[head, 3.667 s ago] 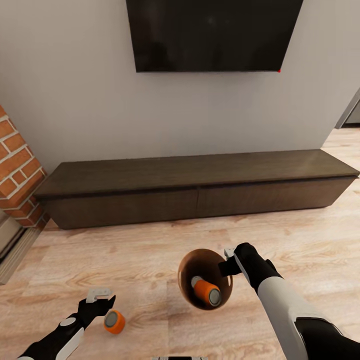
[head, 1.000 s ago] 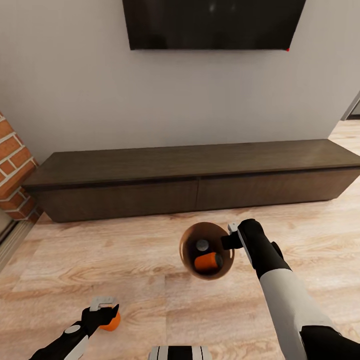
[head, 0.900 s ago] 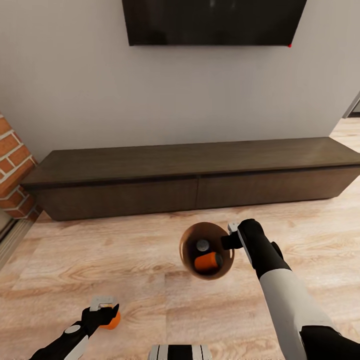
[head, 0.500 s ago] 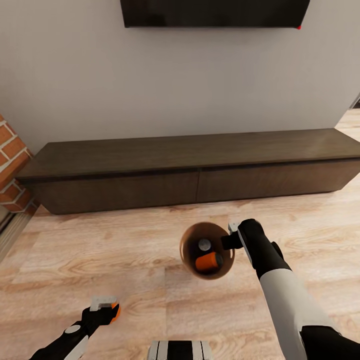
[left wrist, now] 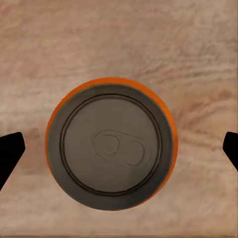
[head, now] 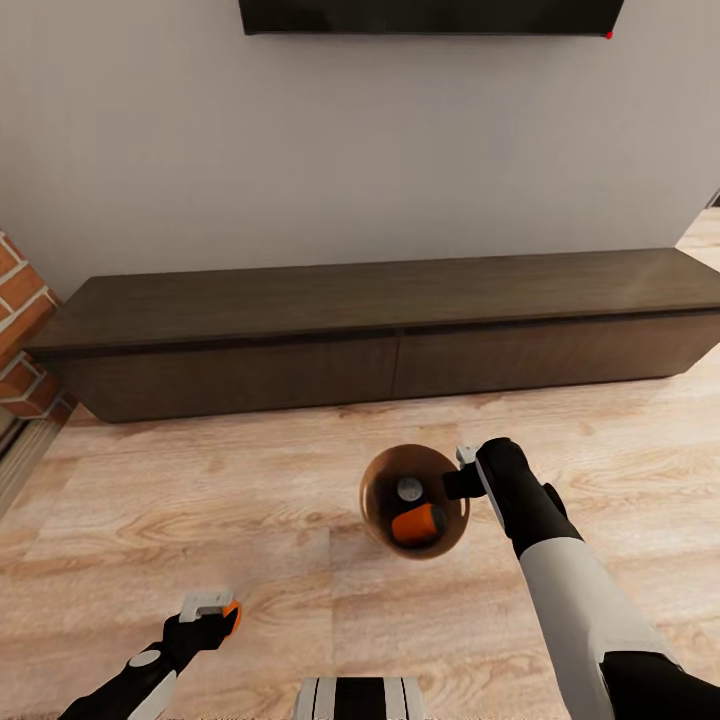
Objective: Put the three can of soda from the living room inside the tash can in the kitchen.
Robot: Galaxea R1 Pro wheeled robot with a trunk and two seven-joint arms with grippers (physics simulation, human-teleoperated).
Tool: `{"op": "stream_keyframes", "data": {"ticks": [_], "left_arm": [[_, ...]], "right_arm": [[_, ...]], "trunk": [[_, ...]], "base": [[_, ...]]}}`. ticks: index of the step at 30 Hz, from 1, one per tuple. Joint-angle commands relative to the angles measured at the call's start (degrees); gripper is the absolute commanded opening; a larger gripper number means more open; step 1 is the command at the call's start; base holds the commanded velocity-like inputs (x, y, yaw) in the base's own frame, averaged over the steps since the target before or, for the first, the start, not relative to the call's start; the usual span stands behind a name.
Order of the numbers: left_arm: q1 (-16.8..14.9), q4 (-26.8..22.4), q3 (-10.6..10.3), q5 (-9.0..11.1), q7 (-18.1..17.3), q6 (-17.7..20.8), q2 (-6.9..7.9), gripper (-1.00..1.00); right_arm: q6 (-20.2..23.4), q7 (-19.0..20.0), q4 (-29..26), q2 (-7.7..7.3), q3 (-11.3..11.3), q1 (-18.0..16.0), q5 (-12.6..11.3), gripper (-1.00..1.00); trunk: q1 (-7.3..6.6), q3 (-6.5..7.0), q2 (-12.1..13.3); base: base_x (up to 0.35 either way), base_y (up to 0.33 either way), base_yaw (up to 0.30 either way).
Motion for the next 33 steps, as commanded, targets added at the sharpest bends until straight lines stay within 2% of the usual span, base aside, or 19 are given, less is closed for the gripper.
{"op": "stream_keyframes", "data": {"ticks": [1, 5, 31, 33], "left_arm": [[0.00, 0.02, 0.01, 0.00, -0.01, 0.01, -0.02, 1.00], [0.00, 0.04, 0.01, 0.01, -0.03, 0.00, -0.03, 1.00], [0.00, -0.37, -0.03, 0.01, -0.09, 0.03, 0.05, 1.00], [0.00, -0.36, -0.03, 0.01, -0.10, 0.07, 0.05, 1.00]], "right_arm": [[0.13, 0.31, -0.02, 0.02, -0.02, -0.03, -1.25, -1.00], [0.13, 0.31, -0.02, 0.07, 0.03, -0.03, -1.22, -1.00], [0.13, 0.31, 0.07, 0.09, 0.06, 0.20, -1.20, -1.00], [0.13, 0.31, 0.07, 0.09, 0.06, 0.21, -1.20, -1.00]], "trunk": [[0.01, -0.22, -0.02], [0.12, -1.11, -0.07], [0.12, -1.11, -0.07], [0.17, -1.55, -0.10]], "base": [[0.000, 0.000, 0.000], [0.000, 0.000, 0.000], [0.040, 0.006, 0.000], [0.001, 0.000, 0.000]]}}
